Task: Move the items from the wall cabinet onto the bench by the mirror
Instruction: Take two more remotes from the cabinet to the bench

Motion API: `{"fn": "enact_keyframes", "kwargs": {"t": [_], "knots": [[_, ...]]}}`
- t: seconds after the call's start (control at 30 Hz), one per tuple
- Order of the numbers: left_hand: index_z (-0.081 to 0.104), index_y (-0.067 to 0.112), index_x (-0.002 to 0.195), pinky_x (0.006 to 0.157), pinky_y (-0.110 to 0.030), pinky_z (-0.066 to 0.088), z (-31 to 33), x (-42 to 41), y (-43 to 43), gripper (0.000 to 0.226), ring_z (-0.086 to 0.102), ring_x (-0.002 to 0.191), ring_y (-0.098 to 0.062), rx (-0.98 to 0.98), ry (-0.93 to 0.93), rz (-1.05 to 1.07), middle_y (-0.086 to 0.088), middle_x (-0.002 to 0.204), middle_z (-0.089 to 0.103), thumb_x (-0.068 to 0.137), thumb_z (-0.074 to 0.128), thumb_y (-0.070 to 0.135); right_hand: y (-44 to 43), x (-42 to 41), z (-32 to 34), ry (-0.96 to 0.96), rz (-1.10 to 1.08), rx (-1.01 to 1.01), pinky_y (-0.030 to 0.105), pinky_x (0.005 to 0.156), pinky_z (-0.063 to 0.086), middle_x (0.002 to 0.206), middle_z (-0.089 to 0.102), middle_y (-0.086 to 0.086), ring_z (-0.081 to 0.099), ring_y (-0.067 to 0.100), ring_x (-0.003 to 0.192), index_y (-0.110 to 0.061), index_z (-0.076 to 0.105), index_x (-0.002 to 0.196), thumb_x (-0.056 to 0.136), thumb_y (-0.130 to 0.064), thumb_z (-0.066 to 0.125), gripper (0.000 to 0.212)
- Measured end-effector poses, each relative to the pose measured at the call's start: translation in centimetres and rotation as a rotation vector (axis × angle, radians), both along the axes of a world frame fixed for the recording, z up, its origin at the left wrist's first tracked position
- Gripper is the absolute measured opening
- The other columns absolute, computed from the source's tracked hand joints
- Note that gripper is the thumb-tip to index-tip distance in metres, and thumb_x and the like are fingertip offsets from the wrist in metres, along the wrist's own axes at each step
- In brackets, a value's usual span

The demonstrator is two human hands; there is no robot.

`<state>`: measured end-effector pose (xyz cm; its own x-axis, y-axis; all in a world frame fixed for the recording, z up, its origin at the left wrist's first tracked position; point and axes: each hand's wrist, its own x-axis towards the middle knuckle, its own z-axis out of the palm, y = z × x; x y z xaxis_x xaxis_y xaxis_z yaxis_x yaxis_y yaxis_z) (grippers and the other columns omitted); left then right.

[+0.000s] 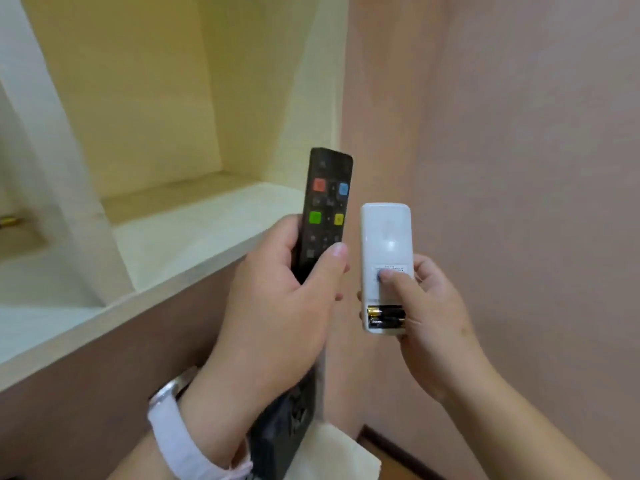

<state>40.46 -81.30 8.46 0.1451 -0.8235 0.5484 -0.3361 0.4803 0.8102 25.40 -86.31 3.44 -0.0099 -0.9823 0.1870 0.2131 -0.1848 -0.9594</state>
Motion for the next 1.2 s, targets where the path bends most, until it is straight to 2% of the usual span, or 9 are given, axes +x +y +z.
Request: {"fn": "enact_keyframes", "kwargs": {"t": [0.1, 0.27, 0.37, 0.57, 0.7, 0.83, 1.0, 1.2], "knots": [[0.063, 0.026, 0.091, 0.060, -0.020, 0.053, -2.1, -1.5, -0.4, 0.006, 0.069, 0.067, -0.012, 0.126, 0.063, -0.162, 0.005, 0.080, 0.071, 0.092, 0.060, 0.021, 2.4, -2.4, -1.2, 0.042, -0.088, 0.058, 0.035, 0.063, 0.049, 0.089, 0.074, 0.004, 0.068, 0.018, 0.075, -0.019, 0.064, 0.106, 0.073, -0.032, 0.066, 0.035], [0.062, 0.027, 0.102, 0.062, -0.028, 0.049, -5.8, -5.7, -0.5, 0.009, 0.068, 0.066, -0.011, 0.329, 0.158, -0.285, 0.007, 0.080, 0.071, 0.094, 0.058, 0.026, 6.4, -7.7, -3.2, 0.088, -0.295, 0.101, 0.033, 0.056, 0.049, 0.083, 0.072, 0.003, 0.066, 0.016, 0.068, -0.019, 0.064, 0.101, 0.077, -0.027, 0.065, 0.026], [0.061, 0.028, 0.101, 0.065, -0.029, 0.051, -6.8, -9.0, 0.9, 0.009, 0.066, 0.064, -0.012, 0.365, 0.158, -0.383, 0.005, 0.079, 0.071, 0.095, 0.057, 0.023, 9.2, -10.9, -3.7, 0.072, -0.387, 0.111, 0.036, 0.058, 0.048, 0.083, 0.071, 0.004, 0.064, 0.018, 0.070, -0.019, 0.065, 0.100, 0.087, -0.018, 0.065, 0.014], [0.062, 0.022, 0.099, 0.063, -0.030, 0.054, -6.7, -17.8, 5.4, 0.009, 0.062, 0.059, -0.014, 0.414, 0.177, -0.573, 0.001, 0.074, 0.069, 0.095, 0.057, 0.017, 16.9, -18.4, -3.7, 0.038, -0.541, 0.089, 0.034, 0.058, 0.048, 0.081, 0.071, 0.002, 0.065, 0.016, 0.068, -0.016, 0.062, 0.100, 0.088, -0.016, 0.064, 0.013], [0.062, 0.028, 0.102, 0.070, -0.037, 0.054, -6.9, -25.6, 11.0, 0.012, 0.064, 0.063, -0.015, 0.440, 0.106, -0.699, 0.001, 0.077, 0.070, 0.094, 0.057, 0.020, 24.7, -25.2, -4.6, 0.005, -0.691, 0.135, 0.038, 0.063, 0.050, 0.083, 0.072, 0.006, 0.066, 0.022, 0.072, -0.015, 0.062, 0.101, 0.092, -0.012, 0.060, 0.010], [0.063, 0.023, 0.099, 0.063, -0.032, 0.051, -7.4, -34.0, 18.5, 0.013, 0.062, 0.059, -0.015, 0.499, 0.090, -0.828, 0.000, 0.075, 0.071, 0.093, 0.057, 0.013, 33.8, -32.0, -5.2, -0.026, -0.831, 0.159, 0.045, 0.071, 0.054, 0.091, 0.074, 0.009, 0.069, 0.025, 0.079, -0.015, 0.061, 0.103, 0.093, -0.011, 0.060, 0.011], [0.062, 0.021, 0.100, 0.062, -0.034, 0.053, -8.6, -44.0, 28.6, 0.011, 0.063, 0.060, -0.017, 0.522, -0.029, -1.027, -0.005, 0.076, 0.070, 0.093, 0.057, 0.014, 46.1, -39.4, -6.6, -0.041, -1.011, 0.179, 0.034, 0.064, 0.054, 0.090, 0.074, 0.005, 0.070, 0.020, 0.078, -0.016, 0.061, 0.105, 0.093, -0.014, 0.062, 0.012], [0.058, 0.012, 0.104, 0.050, -0.025, 0.050, -10.4, -53.7, 41.2, 0.011, 0.057, 0.055, -0.018, 0.610, -0.108, -1.282, -0.008, 0.073, 0.067, 0.093, 0.056, 0.008, 60.9, -45.7, -8.1, -0.059, -1.281, 0.216, 0.029, 0.061, 0.053, 0.088, 0.073, 0.001, 0.069, 0.013, 0.073, -0.019, 0.062, 0.104, 0.092, -0.016, 0.063, 0.013]]}}
